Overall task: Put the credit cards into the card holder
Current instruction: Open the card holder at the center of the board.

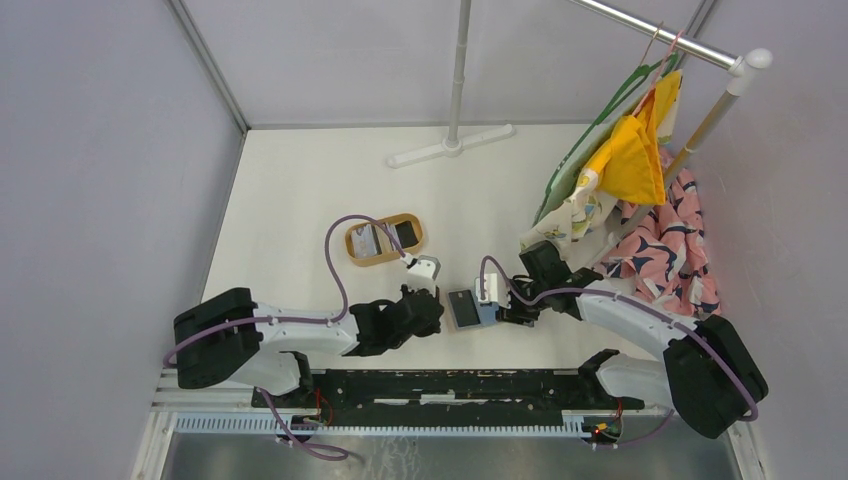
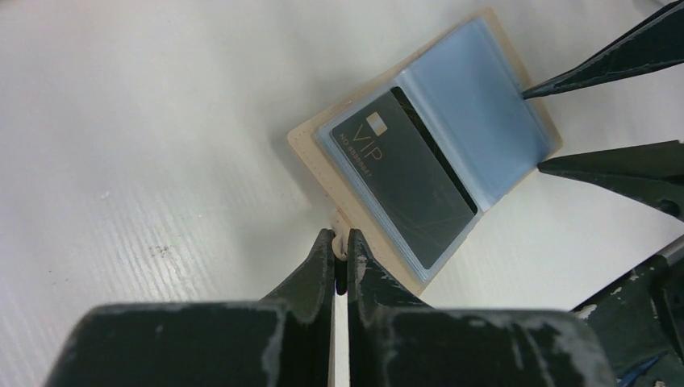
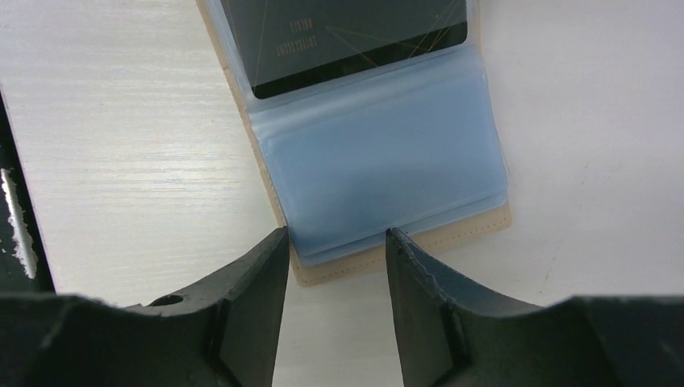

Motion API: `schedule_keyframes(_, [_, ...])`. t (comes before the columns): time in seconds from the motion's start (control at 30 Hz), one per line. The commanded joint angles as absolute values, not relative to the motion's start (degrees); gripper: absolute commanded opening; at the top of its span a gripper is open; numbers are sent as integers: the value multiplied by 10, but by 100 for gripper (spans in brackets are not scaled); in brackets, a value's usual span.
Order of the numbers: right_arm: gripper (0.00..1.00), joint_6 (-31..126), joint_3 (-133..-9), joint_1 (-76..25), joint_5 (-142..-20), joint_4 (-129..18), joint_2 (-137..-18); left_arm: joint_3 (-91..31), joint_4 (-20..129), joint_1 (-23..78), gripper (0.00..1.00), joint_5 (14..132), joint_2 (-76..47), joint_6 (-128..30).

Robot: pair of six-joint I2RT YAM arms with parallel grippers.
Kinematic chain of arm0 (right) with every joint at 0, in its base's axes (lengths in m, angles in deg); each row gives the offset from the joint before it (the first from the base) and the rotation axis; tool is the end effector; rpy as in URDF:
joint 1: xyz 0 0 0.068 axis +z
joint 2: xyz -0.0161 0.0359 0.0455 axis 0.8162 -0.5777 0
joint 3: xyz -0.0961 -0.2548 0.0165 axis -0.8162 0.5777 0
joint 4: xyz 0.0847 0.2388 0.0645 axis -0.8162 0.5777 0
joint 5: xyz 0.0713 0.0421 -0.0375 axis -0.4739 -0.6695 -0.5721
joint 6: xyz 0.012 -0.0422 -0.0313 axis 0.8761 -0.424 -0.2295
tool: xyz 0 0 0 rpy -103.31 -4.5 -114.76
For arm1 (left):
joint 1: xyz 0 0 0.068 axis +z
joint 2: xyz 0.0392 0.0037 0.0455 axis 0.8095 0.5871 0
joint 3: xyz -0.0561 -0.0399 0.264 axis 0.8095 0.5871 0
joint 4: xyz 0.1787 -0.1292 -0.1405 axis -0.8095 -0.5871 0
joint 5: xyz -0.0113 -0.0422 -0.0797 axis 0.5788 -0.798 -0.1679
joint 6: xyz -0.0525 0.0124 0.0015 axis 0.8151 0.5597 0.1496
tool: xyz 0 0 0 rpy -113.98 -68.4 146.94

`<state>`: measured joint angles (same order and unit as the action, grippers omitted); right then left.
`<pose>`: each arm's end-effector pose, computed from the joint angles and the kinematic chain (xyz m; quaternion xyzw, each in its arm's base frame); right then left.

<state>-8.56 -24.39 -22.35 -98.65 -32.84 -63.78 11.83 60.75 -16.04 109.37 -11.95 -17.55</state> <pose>0.1594 0.1188 0.1588 -0.6582 0.6825 0.1718 0.2671 0.1031 -0.2356 0.1655 0.1045 0.8749 -0.2282 0.4142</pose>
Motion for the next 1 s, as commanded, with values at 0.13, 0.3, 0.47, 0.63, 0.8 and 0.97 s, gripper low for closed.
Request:
schedule_keyframes(0.13, [52,-68,-276,-228,-1069,-312,-654,74,576,-151,9,1114,-98,-198])
schedule_keyframes(0.3, [51,-54,-291,-227,-1121,-307,-665,66,568,-137,23,1097,-97,-209])
schedule_keyframes(0.47, [47,-47,-303,-229,-1115,-304,-679,56,547,-126,39,1084,-122,-216])
schedule_keyframes(0.63, [45,-37,-298,-250,-1088,-313,-662,55,544,-126,49,1061,-174,-224])
schedule_keyframes(0.8, [44,-52,-298,-271,-1103,-301,-633,41,596,-125,41,994,-148,-245])
schedule_keyframes(0.97, [44,-62,-297,-284,-1128,-293,-620,-16,619,-124,26,955,-50,-264])
